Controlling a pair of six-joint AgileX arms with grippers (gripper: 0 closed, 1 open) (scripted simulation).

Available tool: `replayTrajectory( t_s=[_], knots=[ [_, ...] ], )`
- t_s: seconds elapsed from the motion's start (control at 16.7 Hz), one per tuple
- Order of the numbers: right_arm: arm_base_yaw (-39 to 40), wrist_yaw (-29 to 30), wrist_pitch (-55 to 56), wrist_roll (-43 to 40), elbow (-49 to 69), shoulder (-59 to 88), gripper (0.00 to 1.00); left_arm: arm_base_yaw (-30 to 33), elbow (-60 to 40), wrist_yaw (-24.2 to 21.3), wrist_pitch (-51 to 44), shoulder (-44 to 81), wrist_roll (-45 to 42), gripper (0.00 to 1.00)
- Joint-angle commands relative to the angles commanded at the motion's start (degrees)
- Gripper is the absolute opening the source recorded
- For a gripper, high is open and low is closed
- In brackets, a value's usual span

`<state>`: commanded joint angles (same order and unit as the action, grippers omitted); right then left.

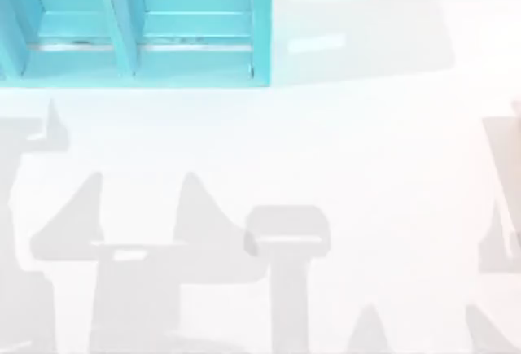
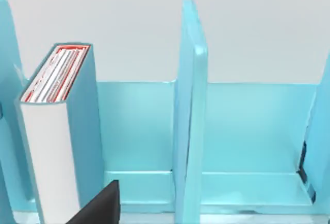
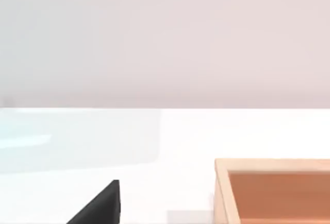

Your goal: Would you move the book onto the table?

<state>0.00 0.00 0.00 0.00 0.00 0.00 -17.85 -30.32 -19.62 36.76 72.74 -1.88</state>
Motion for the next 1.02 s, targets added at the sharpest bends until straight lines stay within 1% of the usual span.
replayTrajectory(
  t_s=[0.3,0.54,0.78,1.02],
  knots=[
    [0.0,0.0,0.0,0.0,0.0,0.0,1.0,-6.6,-11.62,-7.64,14.08,29.99,-1.28,1.0],
    [0.0,0.0,0.0,0.0,0.0,0.0,1.0,-10.47,-19.13,-12.19,23.03,45.77,-2.3,1.0],
    [0.0,0.0,0.0,0.0,0.0,0.0,1.0,-12.45,-23.28,-14.51,27.92,52.78,-2.92,1.0],
    [0.0,0.0,0.0,0.0,0.0,0.0,1.0,-12.58,-23.55,-14.65,28.24,53.18,-2.96,1.0]
  ],
)
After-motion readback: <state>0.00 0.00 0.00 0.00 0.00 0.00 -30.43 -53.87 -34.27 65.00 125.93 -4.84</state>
